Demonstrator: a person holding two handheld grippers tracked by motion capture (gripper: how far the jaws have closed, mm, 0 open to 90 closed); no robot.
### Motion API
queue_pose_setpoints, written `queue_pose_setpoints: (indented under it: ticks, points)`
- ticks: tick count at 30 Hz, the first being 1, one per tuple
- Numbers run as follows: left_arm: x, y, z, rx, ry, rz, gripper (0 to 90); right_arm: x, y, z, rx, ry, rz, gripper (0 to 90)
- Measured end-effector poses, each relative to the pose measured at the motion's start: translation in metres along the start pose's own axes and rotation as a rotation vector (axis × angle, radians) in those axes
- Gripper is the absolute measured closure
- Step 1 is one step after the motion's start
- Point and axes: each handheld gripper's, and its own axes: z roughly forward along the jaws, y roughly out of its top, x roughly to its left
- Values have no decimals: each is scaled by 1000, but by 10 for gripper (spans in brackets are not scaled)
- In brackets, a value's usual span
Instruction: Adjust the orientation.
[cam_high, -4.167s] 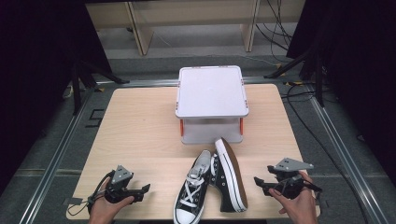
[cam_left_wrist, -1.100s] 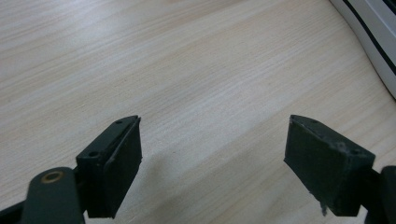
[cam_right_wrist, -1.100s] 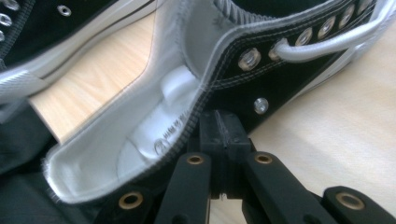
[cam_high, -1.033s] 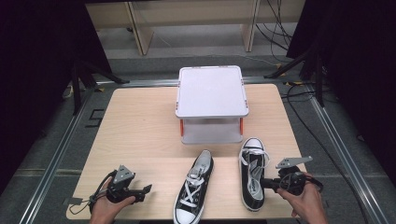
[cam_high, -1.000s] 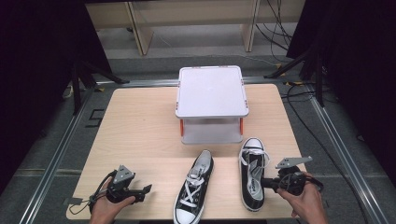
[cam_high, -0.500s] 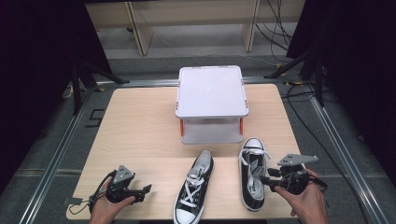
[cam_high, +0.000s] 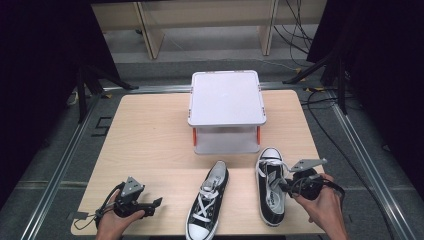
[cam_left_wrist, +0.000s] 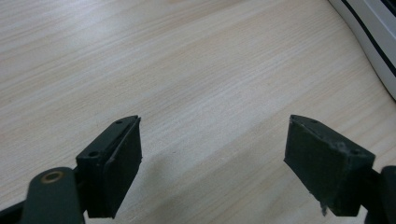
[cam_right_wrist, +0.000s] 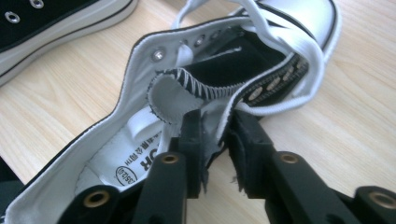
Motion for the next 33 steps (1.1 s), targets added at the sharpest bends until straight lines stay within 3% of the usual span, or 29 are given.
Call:
queue_pose_setpoints:
  ticks: [1, 8, 10, 11, 12, 14, 15, 16, 17, 20, 23, 26, 27, 30, 31, 32, 33]
  points:
    - [-2, -1, 0, 5, 1, -26, 185, -2, 0, -2, 9, -12, 1, 788]
    - [-1, 0, 0, 4, 5, -37, 185, -16, 1, -5, 10, -24, 8, 821]
    - [0, 1, 0, 6, 4, -24, 184, -20, 2, -7, 14, -26, 35, 738]
    - [-1, 1, 0, 2, 3, -31, 185, -16, 2, -7, -2, -26, 91, 715]
    - [0, 1, 0, 4, 3, -29, 184, -17, 3, -8, 33, -18, 78, 688]
    - [-1, 1, 0, 1, 5, -32, 185, -18, 3, -7, 36, -16, 71, 673]
    - [-1, 1, 1, -3, 1, -31, 184, -17, 4, -3, 62, -12, 104, 650]
    - [-1, 1, 1, -3, 1, -31, 184, -17, 4, -3, 62, -12, 104, 650]
    - [-1, 1, 0, 3, 0, -34, 184, -20, 5, 2, 74, -14, 74, 657]
    - [-1, 1, 1, -3, 2, -39, 184, -21, 6, 6, 92, -19, 92, 662]
    - [0, 1, 0, 5, -10, -11, 185, -26, 10, 10, 127, 7, 90, 694]
    - [-1, 2, 0, 2, -11, -18, 184, -25, 13, 11, 148, 18, 90, 709]
    - [-1, 2, 0, 2, -12, -18, 184, -26, 18, 12, 179, 27, 85, 715]
    - [-1, 2, 1, -4, -3, -34, 185, -28, 23, 13, 208, 23, 85, 720]
    - [0, 2, 1, -10, -3, -11, 184, -28, 27, 14, 234, 28, 67, 734]
    - [-1, 2, 1, -7, -2, -39, 184, -27, 28, 15, 246, 30, 70, 739]
    - [-1, 2, 1, -6, -2, -39, 184, -27, 31, 15, 263, 29, 71, 746]
